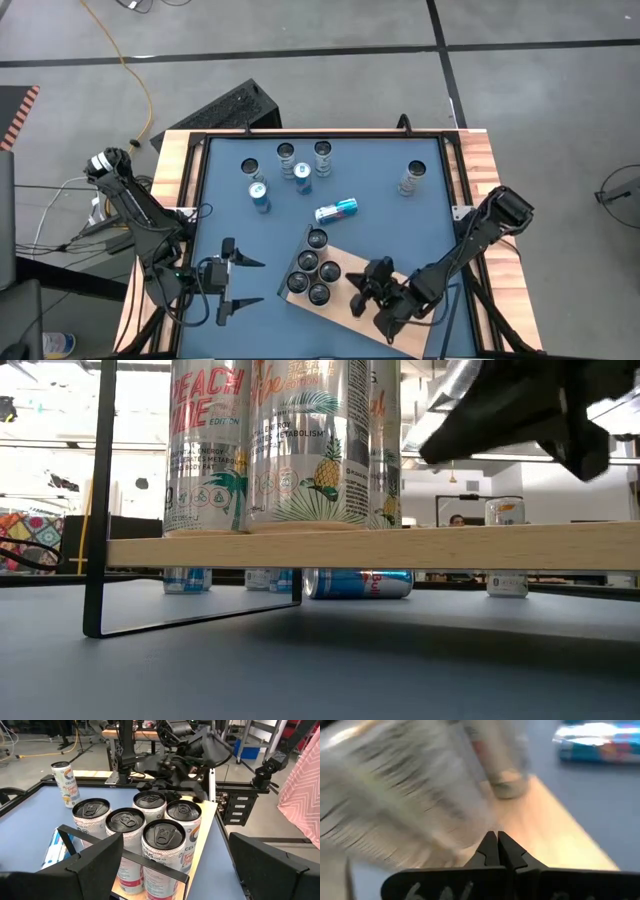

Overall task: Place canned beverage on shelf
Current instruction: Put the white yellow soda can aligned with the other white yellow soda can on the shelf

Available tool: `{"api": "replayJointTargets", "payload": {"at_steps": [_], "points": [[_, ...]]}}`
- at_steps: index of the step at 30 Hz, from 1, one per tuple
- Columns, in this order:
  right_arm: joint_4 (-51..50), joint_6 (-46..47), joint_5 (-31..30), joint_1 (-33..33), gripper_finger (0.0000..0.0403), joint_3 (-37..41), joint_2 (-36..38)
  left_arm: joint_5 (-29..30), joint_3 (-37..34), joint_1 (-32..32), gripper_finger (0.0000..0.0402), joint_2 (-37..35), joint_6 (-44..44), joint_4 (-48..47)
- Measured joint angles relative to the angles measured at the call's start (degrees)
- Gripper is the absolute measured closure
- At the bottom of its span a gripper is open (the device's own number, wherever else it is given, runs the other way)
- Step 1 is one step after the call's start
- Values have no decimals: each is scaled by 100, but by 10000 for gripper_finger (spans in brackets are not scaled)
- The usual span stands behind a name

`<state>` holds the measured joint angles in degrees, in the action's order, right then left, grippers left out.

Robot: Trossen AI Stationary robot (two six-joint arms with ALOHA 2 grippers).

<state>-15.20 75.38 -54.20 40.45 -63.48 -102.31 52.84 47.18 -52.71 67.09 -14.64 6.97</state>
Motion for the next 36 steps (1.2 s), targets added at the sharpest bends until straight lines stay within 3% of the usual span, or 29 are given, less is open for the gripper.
{"api": "replayJointTargets", "payload": {"at_steps": [6,11,15,21,24,29,36], "points": [[-2396,1832,406,-155,403,-447,470,-9,-2,0,54,0,31,99],[-5555,2081,1227,-480,403,-1598,840,-226,-2,23,54,-1,193,165],[-7415,2030,1572,-920,403,-2620,941,-533,-2,131,54,-129,151,153],[-7338,-143,1810,-1913,400,-3149,1366,-812,-2,292,54,-522,153,60],[-7457,-921,2564,-2482,382,-3076,1446,-812,-2,327,54,-727,129,-184],[-7512,-1949,3310,-3336,319,-2918,1498,-812,-2,332,54,-959,-58,-599],[-7476,-2779,3334,-4437,230,-2695,1483,-875,-2,332,54,-986,-109,-766]]}}
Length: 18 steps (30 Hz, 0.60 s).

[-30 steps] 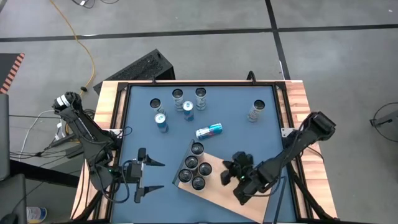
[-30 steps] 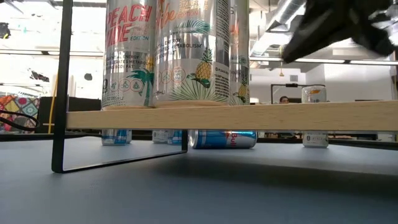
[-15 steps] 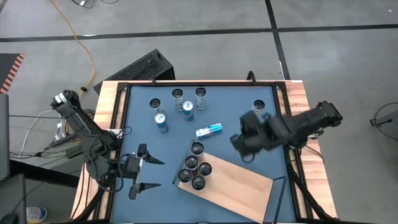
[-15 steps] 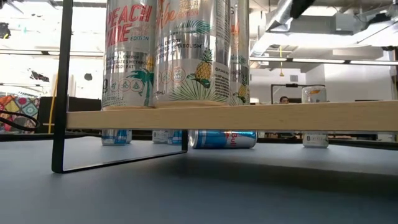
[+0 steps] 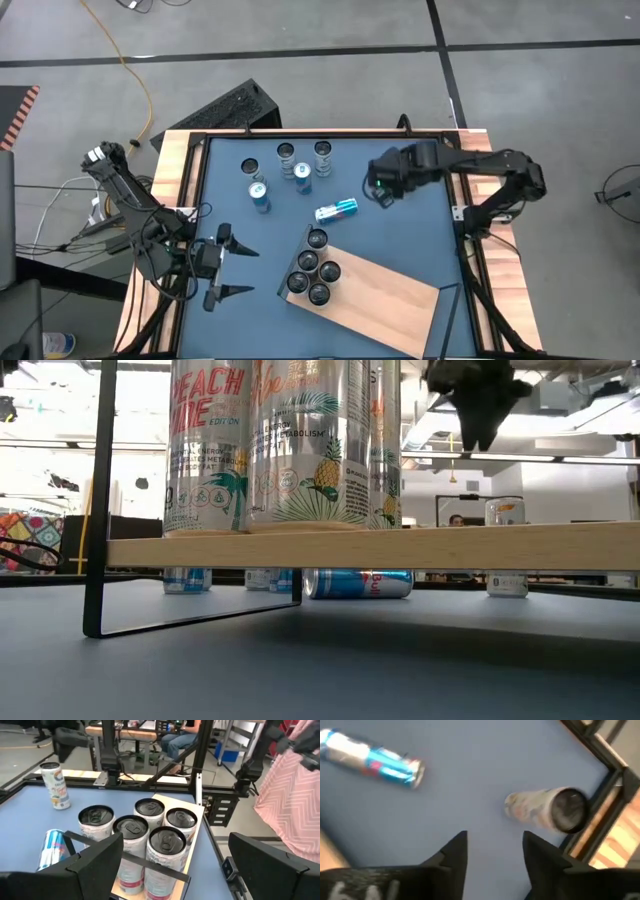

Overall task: Place canned beverage on shelf
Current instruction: Put the white yellow soda can aligned with the other white yellow soda can on the shelf

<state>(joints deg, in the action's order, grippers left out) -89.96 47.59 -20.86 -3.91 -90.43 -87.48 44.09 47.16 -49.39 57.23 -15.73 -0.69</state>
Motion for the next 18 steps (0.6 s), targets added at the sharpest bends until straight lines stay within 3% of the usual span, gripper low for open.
{"api": "replayJointTargets", "payload": {"at_steps": [8,18], "points": [[9,-570,278,-1298,168,44,228,-32,0,0,54,0,-145,-34],[3,-760,700,-2089,164,1357,1098,-26,0,0,54,0,-478,-496]]}}
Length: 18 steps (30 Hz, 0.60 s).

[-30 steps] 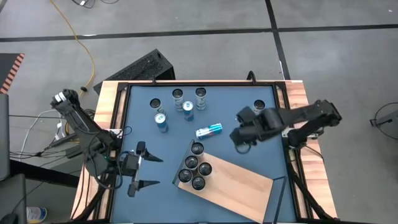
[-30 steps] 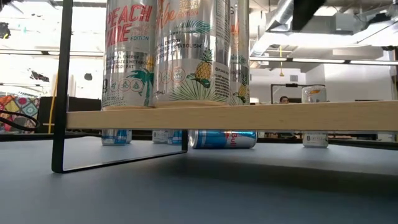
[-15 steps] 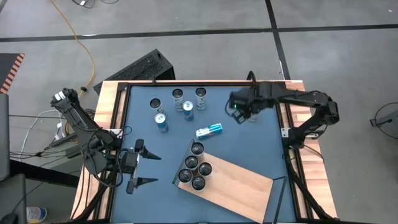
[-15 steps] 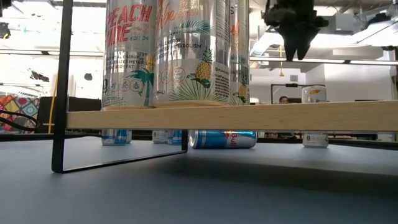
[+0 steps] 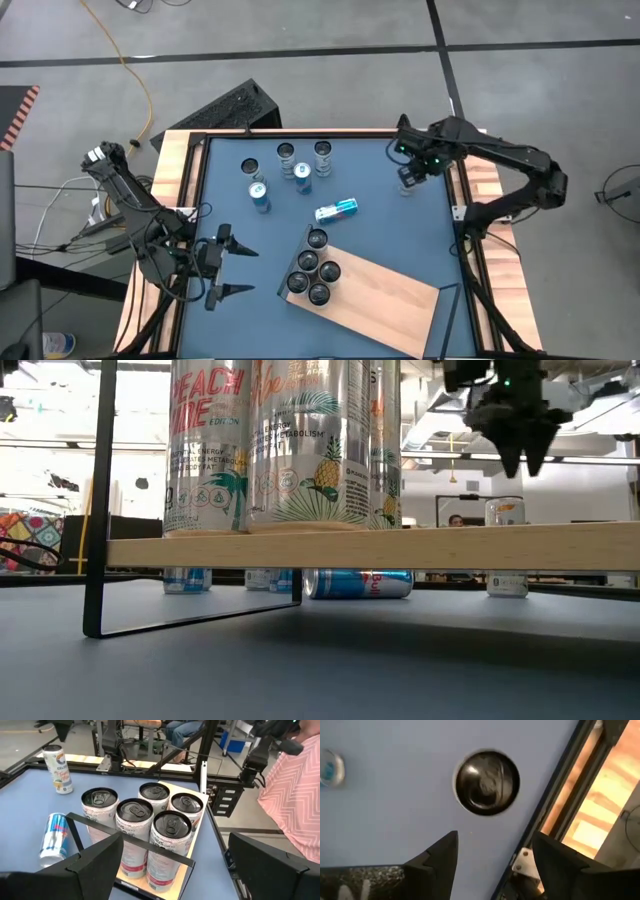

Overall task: Place canned beverage on shelf
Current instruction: Put the white yellow soda can aligned with the other white yellow soda can on the shelf

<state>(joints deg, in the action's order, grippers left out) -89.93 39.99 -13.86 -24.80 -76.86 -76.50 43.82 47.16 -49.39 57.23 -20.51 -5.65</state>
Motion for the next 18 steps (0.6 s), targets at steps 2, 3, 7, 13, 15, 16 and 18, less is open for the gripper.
{"api": "replayJointTargets", "payload": {"at_steps": [2,3,7,13,15,16,18], "points": [[89,-21,47,-15,164,186,117,34,0,0,54,0,38,3],[179,-59,54,-15,164,244,180,59,0,0,54,0,49,2],[625,-254,125,-10,164,291,417,234,0,0,54,0,46,4],[1045,-376,153,-84,163,291,484,261,0,7,54,0,23,4],[962,-507,173,-155,163,291,374,268,0,7,54,0,23,5],[902,-540,200,-177,163,291,304,268,0,7,54,0,23,5],[819,-557,200,-236,163,291,173,268,0,7,54,0,21,6]]}}
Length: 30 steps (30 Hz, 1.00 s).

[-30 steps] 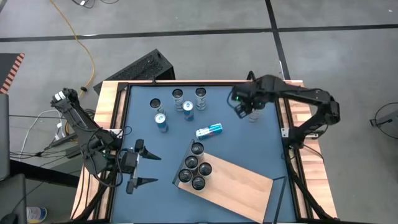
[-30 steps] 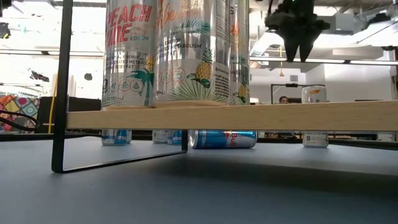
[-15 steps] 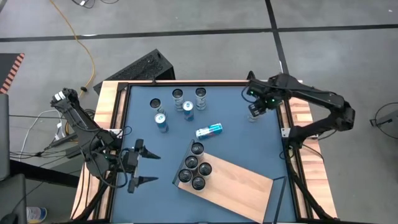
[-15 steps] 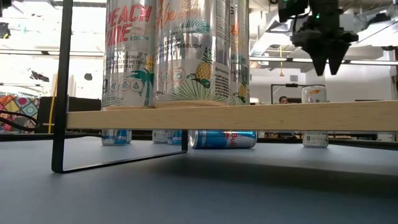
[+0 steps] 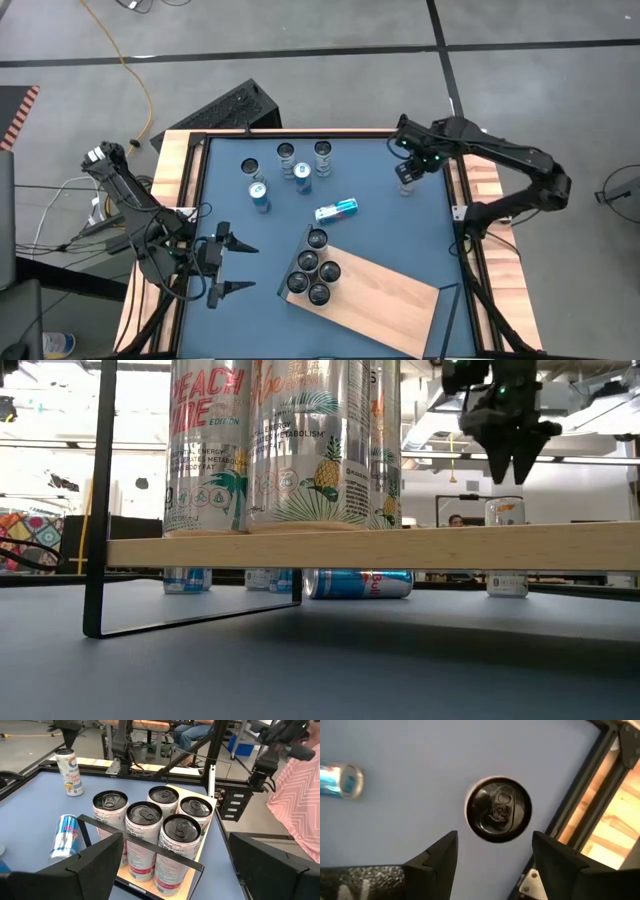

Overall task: Place canned beverage on shelf
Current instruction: Put the white yellow soda can aligned with the other white yellow soda can on the shelf

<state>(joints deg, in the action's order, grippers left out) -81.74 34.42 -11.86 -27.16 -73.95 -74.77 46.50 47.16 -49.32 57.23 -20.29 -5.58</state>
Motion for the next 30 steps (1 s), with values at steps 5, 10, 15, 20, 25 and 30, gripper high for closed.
{"api": "replayJointTargets", "payload": {"at_steps": [5,10,15,20,25,30], "points": [[-47,-46,-26,-88,162,0,-290,2,0,0,54,0,-13,0],[-49,-166,240,-155,162,0,-570,2,0,0,54,0,-8,-4],[-30,-431,271,-107,162,0,-709,2,0,19,54,0,33,-7],[-26,-415,40,-54,162,0,-693,-33,2,120,54,0,-18,-11],[-66,-370,-237,-75,156,0,-687,-129,2,218,54,0,-22,-15],[-72,-439,-243,-70,140,-2,-652,-176,2,321,54,0,4,-22]]}}
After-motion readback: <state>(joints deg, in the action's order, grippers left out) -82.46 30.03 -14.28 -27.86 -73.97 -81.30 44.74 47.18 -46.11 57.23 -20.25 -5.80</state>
